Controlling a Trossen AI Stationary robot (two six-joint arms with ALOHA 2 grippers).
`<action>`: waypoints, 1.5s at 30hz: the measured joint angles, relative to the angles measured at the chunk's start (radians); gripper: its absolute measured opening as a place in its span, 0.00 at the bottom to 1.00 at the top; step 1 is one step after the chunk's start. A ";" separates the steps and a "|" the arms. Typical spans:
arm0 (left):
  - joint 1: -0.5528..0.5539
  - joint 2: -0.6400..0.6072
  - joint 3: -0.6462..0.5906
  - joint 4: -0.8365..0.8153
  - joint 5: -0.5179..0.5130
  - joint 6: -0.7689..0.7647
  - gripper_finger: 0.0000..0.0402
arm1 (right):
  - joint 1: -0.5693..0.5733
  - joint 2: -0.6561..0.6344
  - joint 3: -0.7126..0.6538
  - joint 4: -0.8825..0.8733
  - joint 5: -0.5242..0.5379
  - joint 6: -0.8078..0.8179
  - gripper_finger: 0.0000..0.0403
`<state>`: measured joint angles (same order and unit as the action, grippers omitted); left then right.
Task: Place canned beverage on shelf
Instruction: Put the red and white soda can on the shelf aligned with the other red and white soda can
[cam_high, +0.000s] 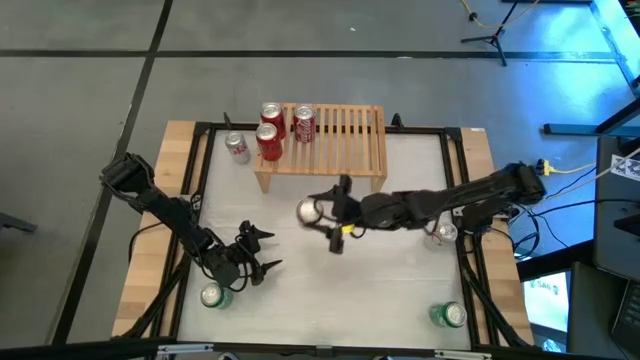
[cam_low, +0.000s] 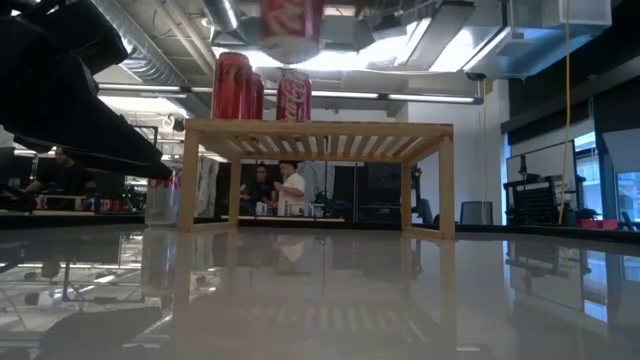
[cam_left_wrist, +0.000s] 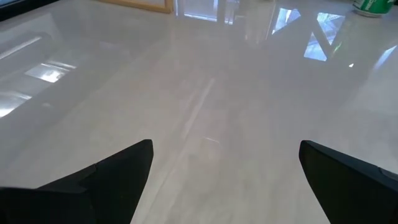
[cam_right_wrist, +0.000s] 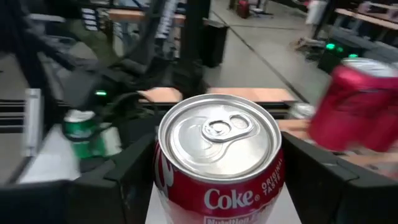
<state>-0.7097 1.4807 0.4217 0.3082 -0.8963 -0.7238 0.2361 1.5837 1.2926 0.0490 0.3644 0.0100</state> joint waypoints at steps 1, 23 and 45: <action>0.000 0.000 0.000 0.000 0.000 0.000 0.98 | -0.008 -0.014 0.000 -0.015 0.012 -0.008 0.70; 0.001 0.000 0.001 0.003 -0.026 -0.003 0.98 | -0.379 0.032 -0.002 0.095 -0.121 -0.013 0.70; 0.000 0.000 0.001 -0.001 -0.026 -0.005 0.98 | -0.433 0.144 -0.001 0.241 -0.174 0.007 0.73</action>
<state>-0.7094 1.4811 0.4225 0.3073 -0.9222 -0.7288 -0.1970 1.7275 1.2919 0.2903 0.1899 0.0174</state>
